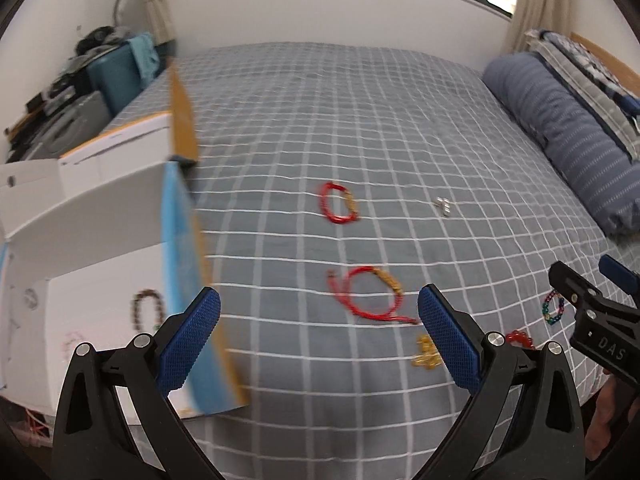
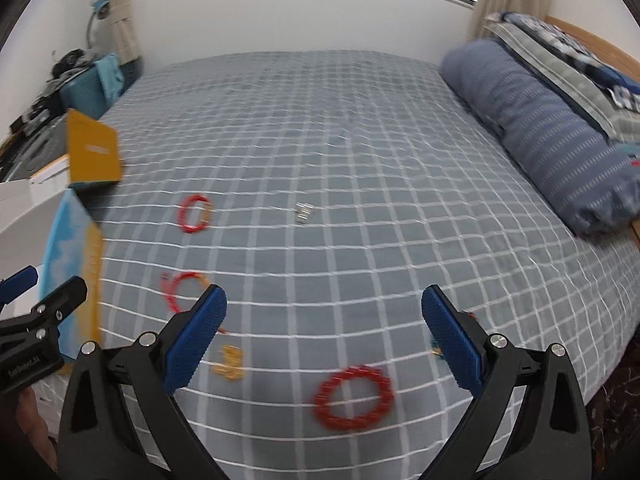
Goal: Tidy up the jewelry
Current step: 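Move both tools back over the remaining bracelets on the bed, then grasp the red string bracelet with the left tool while the right tool grasps the multicolour bracelet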
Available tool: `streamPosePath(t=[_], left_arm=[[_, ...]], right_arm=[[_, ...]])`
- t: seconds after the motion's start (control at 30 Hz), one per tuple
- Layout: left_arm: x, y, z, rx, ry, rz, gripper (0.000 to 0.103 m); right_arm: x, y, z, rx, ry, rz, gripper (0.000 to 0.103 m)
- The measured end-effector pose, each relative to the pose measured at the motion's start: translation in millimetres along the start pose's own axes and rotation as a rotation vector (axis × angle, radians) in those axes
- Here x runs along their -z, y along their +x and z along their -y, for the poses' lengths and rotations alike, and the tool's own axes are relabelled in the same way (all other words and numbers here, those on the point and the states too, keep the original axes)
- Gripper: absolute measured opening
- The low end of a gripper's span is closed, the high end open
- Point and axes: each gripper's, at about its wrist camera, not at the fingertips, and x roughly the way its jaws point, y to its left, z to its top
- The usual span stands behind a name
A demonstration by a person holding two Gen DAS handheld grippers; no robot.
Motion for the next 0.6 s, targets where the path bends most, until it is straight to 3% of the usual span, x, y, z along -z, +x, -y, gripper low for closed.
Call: streamPosePath(t=[0.2, 0.6], left_arm=[[-1, 46, 31, 0.041, 0.017, -0.037, 0.097], [-2, 127, 62, -0.025, 0.051, -0.141, 0.097]], right_arm=[[20, 30, 53, 0.067, 0.032, -0.052, 0.094], [48, 117, 119, 0.102, 0.082, -0.241, 0.094]])
